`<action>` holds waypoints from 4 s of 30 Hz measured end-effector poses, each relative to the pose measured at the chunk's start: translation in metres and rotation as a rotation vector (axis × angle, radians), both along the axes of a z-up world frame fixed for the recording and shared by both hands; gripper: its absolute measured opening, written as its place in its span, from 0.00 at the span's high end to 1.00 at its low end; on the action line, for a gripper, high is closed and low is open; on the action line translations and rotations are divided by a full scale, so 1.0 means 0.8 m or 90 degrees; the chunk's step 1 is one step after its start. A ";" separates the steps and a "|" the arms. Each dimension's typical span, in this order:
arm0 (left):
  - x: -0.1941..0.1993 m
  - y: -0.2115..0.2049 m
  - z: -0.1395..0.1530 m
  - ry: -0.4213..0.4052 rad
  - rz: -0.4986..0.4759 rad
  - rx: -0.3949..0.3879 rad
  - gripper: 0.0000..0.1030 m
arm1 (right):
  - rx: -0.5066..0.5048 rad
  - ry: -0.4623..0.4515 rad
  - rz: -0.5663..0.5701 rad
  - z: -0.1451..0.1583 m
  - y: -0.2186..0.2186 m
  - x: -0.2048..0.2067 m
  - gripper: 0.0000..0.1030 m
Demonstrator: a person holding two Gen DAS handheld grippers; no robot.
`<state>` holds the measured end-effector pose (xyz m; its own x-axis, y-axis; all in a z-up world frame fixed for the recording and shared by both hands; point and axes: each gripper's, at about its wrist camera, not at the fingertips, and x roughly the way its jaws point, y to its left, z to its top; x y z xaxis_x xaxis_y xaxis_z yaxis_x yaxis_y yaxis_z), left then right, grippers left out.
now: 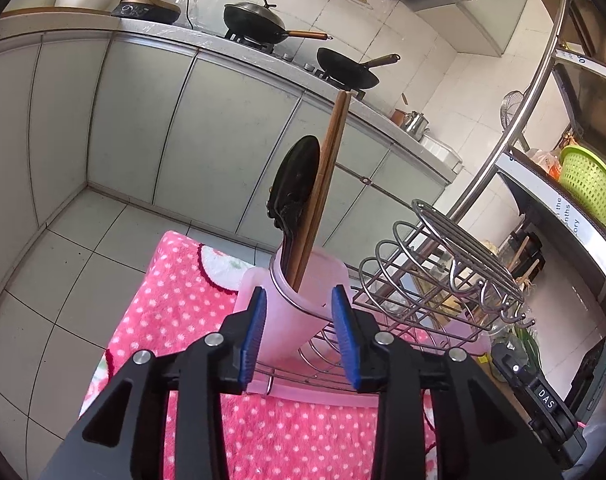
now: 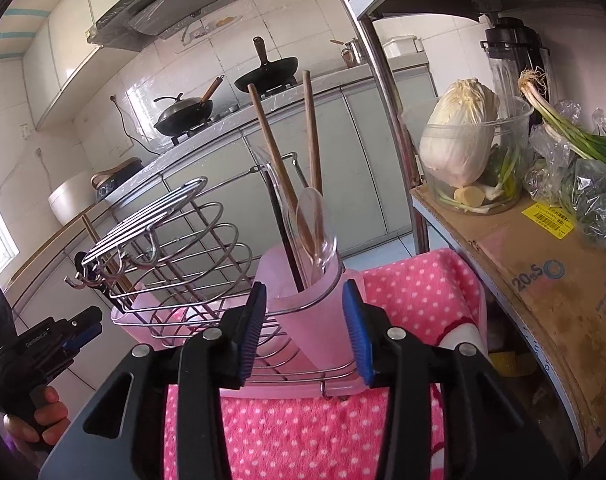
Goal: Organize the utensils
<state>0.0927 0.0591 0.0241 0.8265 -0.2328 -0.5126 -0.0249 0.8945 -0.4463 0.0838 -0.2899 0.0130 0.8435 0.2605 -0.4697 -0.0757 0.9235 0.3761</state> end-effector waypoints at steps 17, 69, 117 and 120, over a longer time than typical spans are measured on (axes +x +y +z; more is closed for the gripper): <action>-0.060 -0.039 0.018 -0.005 -0.052 0.056 0.36 | -0.051 -0.029 0.046 0.016 0.045 -0.072 0.38; -0.106 -0.071 0.027 0.006 -0.049 0.144 0.35 | -0.134 -0.019 0.040 0.021 0.074 -0.115 0.37; -0.133 -0.070 0.044 -0.029 -0.022 0.190 0.35 | -0.182 -0.083 0.020 0.044 0.098 -0.149 0.31; -0.136 -0.072 0.046 -0.032 -0.024 0.193 0.35 | -0.182 -0.084 0.019 0.045 0.097 -0.149 0.31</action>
<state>-0.0160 0.0015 0.0608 0.8464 -0.1061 -0.5219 0.0255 0.9869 -0.1592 -0.0357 -0.2120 0.0490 0.8961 0.1592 -0.4143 -0.1350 0.9870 0.0872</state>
